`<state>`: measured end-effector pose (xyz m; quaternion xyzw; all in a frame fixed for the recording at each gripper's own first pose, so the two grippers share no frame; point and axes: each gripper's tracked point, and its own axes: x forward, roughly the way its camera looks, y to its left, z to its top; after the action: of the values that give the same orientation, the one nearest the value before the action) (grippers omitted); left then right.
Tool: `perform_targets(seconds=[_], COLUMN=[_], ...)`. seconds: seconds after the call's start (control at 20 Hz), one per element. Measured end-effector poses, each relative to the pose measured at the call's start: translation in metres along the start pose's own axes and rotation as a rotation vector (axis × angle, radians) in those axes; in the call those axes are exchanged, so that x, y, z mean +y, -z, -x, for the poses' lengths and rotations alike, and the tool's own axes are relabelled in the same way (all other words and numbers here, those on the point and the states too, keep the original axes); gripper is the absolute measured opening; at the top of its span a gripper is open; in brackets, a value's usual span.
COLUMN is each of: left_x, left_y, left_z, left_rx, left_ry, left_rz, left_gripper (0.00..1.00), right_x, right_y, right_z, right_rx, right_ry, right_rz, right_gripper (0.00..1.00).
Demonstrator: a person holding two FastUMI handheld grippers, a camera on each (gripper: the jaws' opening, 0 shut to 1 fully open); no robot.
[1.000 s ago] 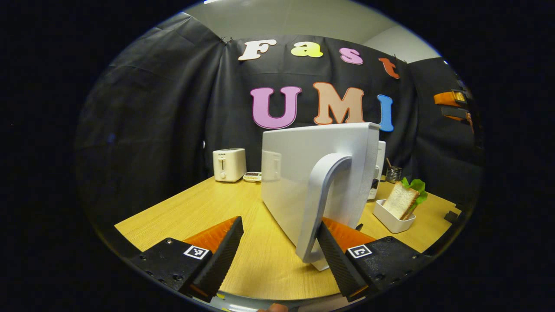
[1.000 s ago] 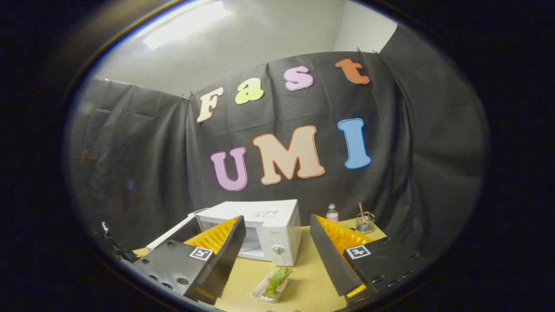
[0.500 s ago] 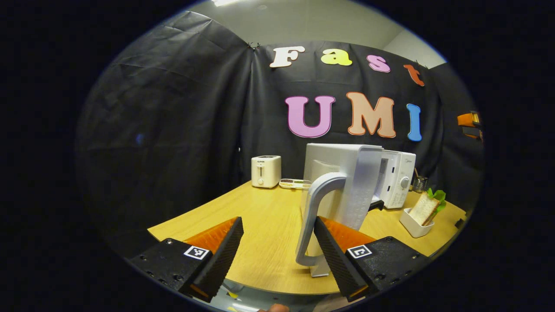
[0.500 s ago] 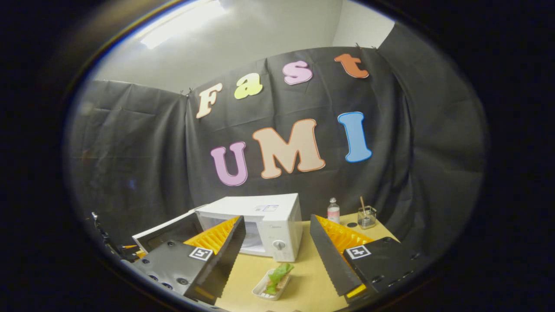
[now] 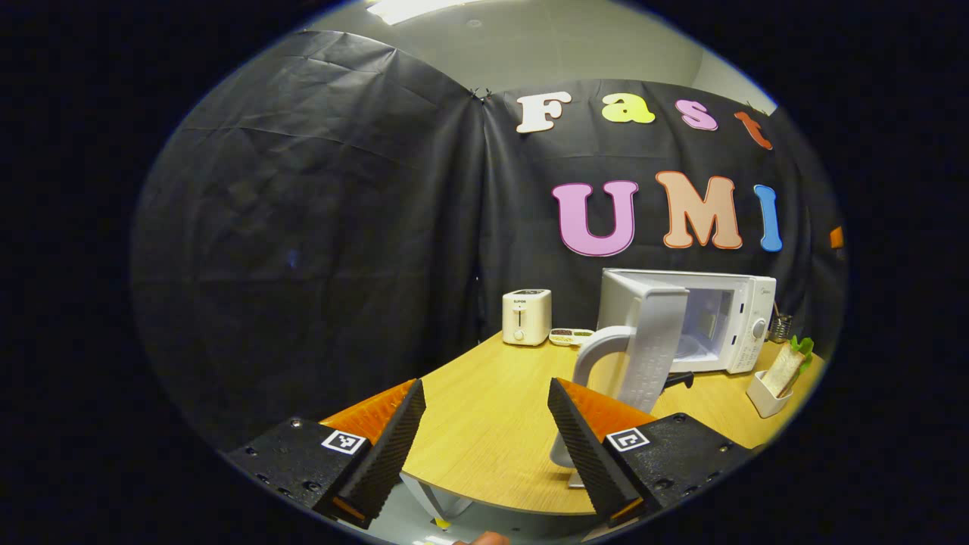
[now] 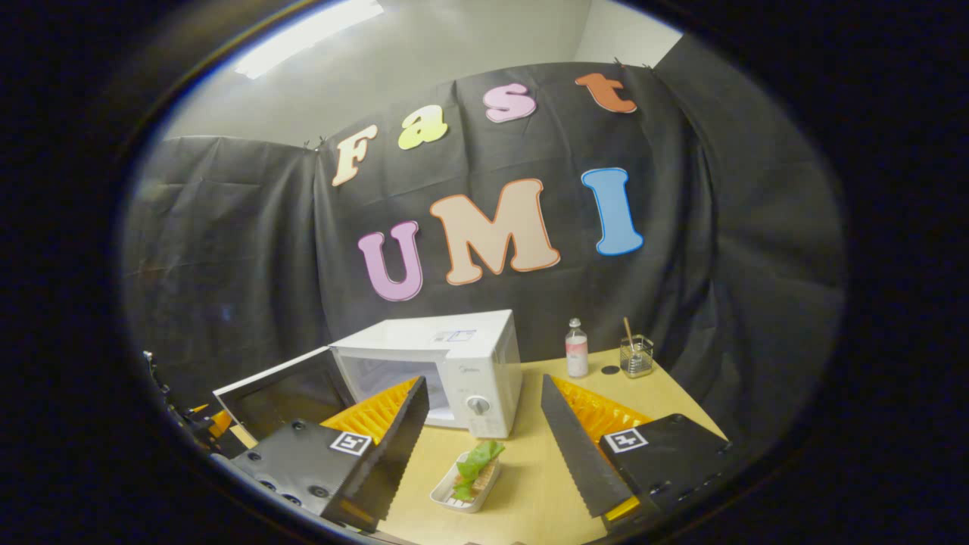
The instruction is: Open the microwave oven with the left hand, put the food in, and close the microwave oven.
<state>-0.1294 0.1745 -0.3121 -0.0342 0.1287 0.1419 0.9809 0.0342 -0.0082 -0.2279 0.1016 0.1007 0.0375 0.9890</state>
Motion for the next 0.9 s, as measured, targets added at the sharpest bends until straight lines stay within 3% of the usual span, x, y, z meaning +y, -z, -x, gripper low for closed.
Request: perform_targets(seconds=[0.3,0.5,0.65,0.7,0.8,0.85,0.9], left_x=[0.013,-0.003,-0.009,-0.011,-0.01,-0.008,-0.008], left_y=[-0.053,-0.076,-0.083,-0.081,-0.076,-0.076,-0.073], left_z=[0.006,0.004,0.006,0.005,0.002,-0.001,-0.002], left_rx=[-0.106,-0.154,-0.176,-0.178,-0.171,-0.167,-0.165], left_ry=[-0.1,-0.106,-0.107,-0.108,-0.115,-0.12,-0.123], left_rz=[0.007,-0.007,0.014,0.023,0.035,0.037,0.039], left_gripper=[0.99,0.99,0.99,0.99,0.99,0.99,0.99], right_x=[0.006,0.016,0.027,0.03,0.03,0.027,0.023], right_y=[0.057,0.105,0.145,0.154,0.171,0.18,0.186], right_z=[-0.011,-0.021,-0.021,-0.023,-0.029,-0.033,-0.039], right_rx=[0.193,0.396,0.589,0.643,0.738,0.771,0.8], right_ry=[-0.047,-0.097,-0.156,-0.166,-0.162,-0.152,-0.14], right_rz=[-0.032,-0.04,-0.082,-0.112,-0.163,-0.169,-0.166], right_gripper=[0.92,0.92,0.96,0.93,0.97,0.92,0.97])
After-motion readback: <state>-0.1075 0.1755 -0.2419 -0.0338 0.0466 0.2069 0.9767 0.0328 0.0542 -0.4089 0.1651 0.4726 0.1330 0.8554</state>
